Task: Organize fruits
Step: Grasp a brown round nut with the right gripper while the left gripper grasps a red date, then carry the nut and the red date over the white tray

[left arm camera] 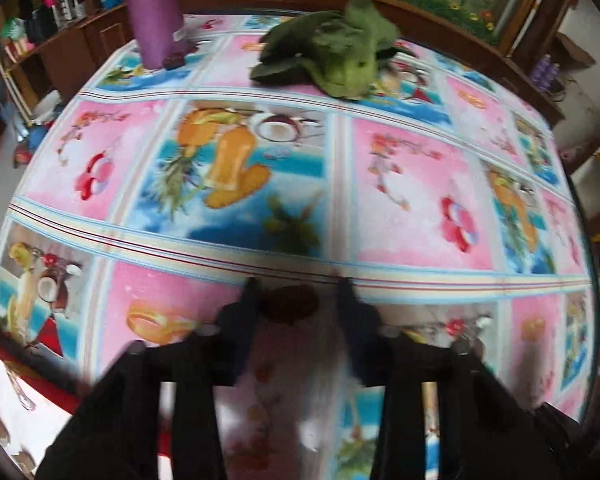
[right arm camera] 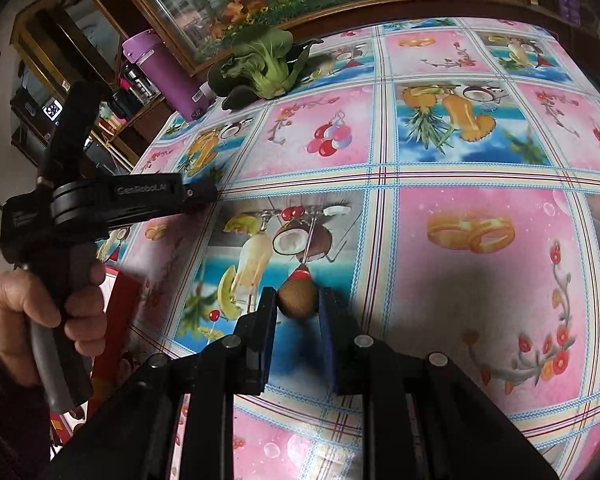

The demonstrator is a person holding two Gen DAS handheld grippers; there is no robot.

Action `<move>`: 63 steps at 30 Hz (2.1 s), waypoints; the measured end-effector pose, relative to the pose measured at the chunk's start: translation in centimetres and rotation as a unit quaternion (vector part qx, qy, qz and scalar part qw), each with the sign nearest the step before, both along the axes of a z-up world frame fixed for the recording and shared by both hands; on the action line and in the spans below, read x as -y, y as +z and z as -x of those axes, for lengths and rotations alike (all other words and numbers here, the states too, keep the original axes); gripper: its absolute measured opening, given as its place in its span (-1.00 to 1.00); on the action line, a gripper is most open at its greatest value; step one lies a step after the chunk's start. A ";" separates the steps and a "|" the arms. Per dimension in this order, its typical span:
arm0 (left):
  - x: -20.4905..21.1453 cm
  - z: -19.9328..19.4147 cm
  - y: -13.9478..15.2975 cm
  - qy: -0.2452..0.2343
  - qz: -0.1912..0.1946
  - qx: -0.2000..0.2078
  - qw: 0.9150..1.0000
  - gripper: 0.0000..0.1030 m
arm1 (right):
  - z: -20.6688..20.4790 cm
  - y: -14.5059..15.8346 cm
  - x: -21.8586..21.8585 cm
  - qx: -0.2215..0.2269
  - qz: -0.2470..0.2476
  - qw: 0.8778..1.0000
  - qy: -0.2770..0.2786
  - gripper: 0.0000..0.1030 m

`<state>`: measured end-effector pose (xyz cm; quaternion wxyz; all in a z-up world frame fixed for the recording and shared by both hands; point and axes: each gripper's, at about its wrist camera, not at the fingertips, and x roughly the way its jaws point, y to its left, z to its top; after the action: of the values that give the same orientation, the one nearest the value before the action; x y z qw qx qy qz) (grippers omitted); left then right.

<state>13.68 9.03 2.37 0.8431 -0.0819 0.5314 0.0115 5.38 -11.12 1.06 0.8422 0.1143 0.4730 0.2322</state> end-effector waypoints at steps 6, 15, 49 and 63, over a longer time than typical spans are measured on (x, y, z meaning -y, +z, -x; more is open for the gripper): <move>1.3 1.5 0.0 -0.032 0.019 0.002 0.999 -0.41 | -0.1 0.0 0.2 -0.002 -0.008 1.000 0.001 -0.63; 2.0 5.9 1.7 -0.031 0.011 0.031 0.999 -0.41 | 0.1 0.2 0.4 0.001 -0.008 1.000 0.001 -0.63; -0.4 28.1 9.7 0.026 -0.113 0.249 0.961 -0.41 | 15.1 7.2 -5.0 0.223 -0.031 0.972 0.065 -0.62; -2.0 29.9 7.9 0.028 -0.095 0.236 0.967 -0.41 | 16.5 5.8 -5.8 0.212 -0.019 0.975 0.070 -0.62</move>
<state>-16.26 11.08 10.24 0.9479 -0.0162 0.3113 0.0658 -11.11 -5.36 6.87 0.9026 0.0449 0.2864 0.3181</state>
